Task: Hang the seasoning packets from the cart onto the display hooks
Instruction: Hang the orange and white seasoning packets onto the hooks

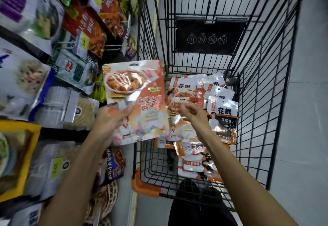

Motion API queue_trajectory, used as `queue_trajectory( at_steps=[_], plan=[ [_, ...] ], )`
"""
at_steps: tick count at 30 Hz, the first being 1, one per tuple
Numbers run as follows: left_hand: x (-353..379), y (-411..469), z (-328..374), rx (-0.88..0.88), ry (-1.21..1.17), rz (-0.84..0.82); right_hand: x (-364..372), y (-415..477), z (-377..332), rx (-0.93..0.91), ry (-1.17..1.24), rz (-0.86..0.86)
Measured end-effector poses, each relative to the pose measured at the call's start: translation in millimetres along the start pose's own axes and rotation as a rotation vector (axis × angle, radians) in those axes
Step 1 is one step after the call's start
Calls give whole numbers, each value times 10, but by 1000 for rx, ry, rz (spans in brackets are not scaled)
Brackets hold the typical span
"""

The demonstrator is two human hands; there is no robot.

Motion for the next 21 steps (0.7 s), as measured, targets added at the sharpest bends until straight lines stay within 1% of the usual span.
queue_trajectory(
  at_steps=[2, 3, 5, 7, 10, 11, 13, 16, 18, 21],
  plan=[
    [-230, 42, -38, -21, 93, 85, -293, 203, 365, 49, -204, 185],
    [-328, 70, -58, -22, 116, 123, -399, 298, 551, 97, -299, 235],
    [-466, 147, -100, -30, 139, 186, -488, 468, 875, 190, -436, 247],
    [-530, 208, -143, -55, 145, 218, -481, 599, 1123, 268, -518, 235],
    [-555, 247, -240, -87, 135, 230, -457, 700, 1281, 313, -738, 284],
    [-547, 251, -252, -90, 134, 223, -445, 712, 1286, 323, -751, 311],
    [-515, 268, -279, -86, 128, 198, -434, 723, 1321, 364, -650, 367],
    [-501, 266, -290, -97, 119, 204, -405, 716, 1375, 400, -360, 415],
    [-494, 273, -280, -88, 98, 197, -337, 690, 1422, 442, -208, 383],
    [-448, 272, -226, -49, 46, 176, -210, 649, 1487, 483, -122, 335]
  ],
)
Point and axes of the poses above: each hand's wrist, its own y-axis towards the middle knuckle, its own x-axis out of the palm, z = x × y, the point moved 7 cm from there along y, towards the middle knuckle, and after that the axes turned 1 degree about -y, right-handed, at the moved point
